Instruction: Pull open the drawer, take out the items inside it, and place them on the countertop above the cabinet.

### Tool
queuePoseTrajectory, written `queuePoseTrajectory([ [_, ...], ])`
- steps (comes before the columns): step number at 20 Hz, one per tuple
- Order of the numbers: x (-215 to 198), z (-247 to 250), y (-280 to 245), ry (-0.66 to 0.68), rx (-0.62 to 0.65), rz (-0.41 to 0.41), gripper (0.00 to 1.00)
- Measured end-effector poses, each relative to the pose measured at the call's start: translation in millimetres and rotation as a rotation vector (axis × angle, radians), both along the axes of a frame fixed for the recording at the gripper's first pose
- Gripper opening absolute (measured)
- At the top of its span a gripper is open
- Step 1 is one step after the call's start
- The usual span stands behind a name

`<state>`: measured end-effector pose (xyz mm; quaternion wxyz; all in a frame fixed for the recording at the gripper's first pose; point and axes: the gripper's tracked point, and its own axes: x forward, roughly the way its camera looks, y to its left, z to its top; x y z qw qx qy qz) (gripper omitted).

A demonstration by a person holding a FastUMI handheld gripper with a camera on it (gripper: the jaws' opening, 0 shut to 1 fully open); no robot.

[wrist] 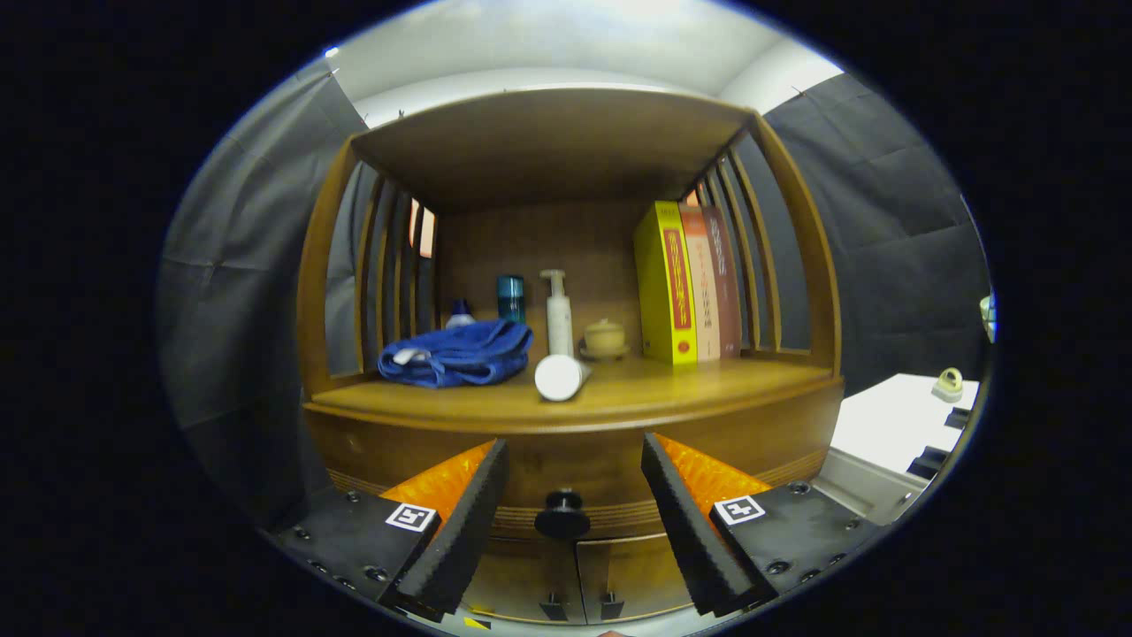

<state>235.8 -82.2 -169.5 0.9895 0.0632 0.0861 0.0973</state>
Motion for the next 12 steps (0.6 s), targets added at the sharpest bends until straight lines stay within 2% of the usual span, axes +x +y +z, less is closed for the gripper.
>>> queuePoseTrajectory([
  [4, -2, 77, -20, -0.100, 0.016, -0.046, 0.98],
  [9, -27, 159, -43, -0.172, 0.037, -0.092, 0.98],
  [12, -42, 209, -51, -0.198, 0.055, -0.091, 0.98],
])
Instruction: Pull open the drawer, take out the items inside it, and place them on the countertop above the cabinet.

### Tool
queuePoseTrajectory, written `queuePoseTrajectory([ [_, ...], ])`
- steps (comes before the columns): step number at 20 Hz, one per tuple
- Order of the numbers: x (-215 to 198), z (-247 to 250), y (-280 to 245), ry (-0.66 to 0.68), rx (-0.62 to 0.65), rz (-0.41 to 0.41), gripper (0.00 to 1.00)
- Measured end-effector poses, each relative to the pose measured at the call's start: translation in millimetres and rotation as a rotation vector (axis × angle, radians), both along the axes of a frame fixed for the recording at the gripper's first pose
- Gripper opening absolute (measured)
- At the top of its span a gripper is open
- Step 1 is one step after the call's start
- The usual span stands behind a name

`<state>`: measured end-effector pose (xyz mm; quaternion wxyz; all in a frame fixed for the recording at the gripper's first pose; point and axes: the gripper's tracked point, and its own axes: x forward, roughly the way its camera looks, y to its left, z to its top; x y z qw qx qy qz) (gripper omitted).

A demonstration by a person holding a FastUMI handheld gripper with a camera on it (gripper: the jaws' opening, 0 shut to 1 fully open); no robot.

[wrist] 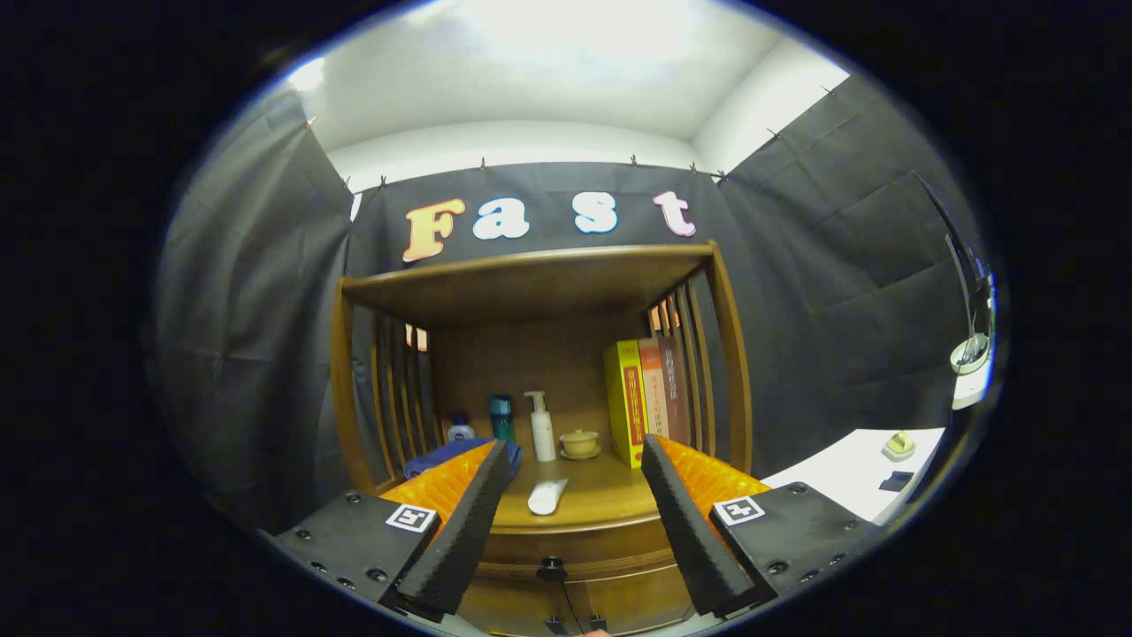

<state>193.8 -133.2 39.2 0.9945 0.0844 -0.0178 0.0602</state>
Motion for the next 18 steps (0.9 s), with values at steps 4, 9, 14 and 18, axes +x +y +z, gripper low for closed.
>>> queuePoseTrajectory([
  [4, -14, 23, -12, 0.022, -0.018, 0.016, 0.98],
  [9, -20, 24, -34, 0.025, 0.051, 0.004, 0.98],
  [14, -22, 35, -33, -0.006, 0.027, 0.003, 0.98],
  [18, -23, 30, -27, -0.006, 0.021, 0.008, 0.98],
])
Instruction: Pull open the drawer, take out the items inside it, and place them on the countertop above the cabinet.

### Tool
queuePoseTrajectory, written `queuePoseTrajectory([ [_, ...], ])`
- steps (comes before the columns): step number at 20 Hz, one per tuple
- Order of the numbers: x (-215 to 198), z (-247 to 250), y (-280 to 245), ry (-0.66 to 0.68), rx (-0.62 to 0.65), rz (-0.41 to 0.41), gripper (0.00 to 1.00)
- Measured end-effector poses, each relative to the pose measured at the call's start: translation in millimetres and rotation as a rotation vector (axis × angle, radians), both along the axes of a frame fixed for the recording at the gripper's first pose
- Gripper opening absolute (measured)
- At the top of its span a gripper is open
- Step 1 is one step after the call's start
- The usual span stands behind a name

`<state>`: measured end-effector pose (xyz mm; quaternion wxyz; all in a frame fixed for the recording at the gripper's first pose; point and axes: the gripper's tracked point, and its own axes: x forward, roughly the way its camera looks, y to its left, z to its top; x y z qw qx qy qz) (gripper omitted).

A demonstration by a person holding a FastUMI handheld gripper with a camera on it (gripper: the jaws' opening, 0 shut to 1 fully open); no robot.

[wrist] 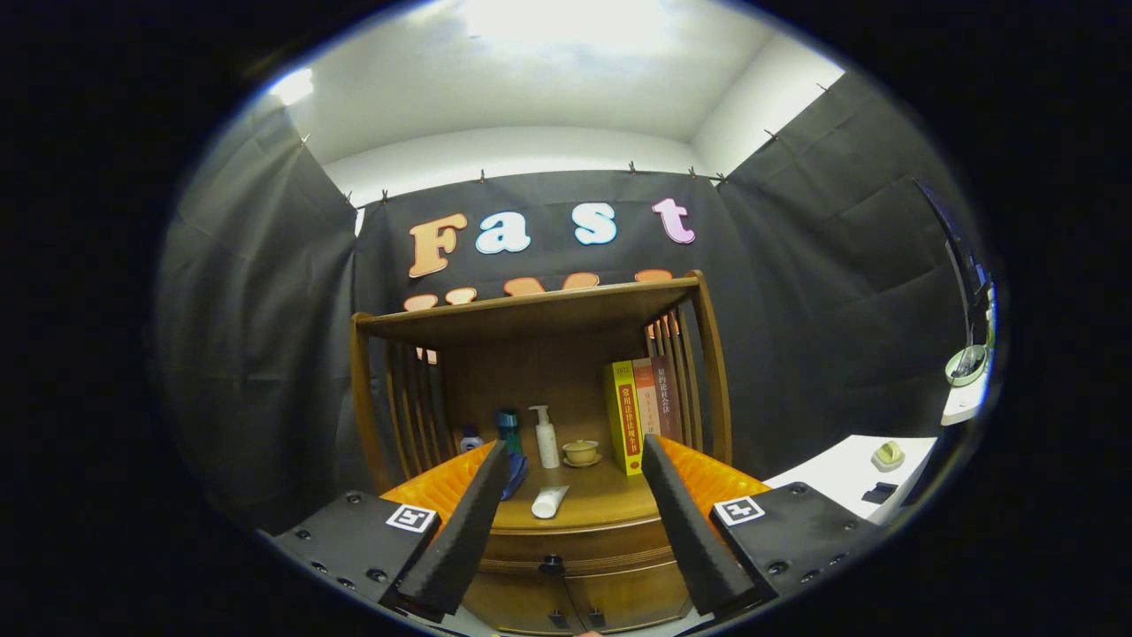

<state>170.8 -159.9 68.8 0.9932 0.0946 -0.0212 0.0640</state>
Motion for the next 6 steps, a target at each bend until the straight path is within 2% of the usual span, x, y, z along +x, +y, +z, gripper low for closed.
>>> queuePoseTrajectory([
  [6, -1.0, -5.3, 11.0, 0.008, -0.008, 0.026, 0.98],
])
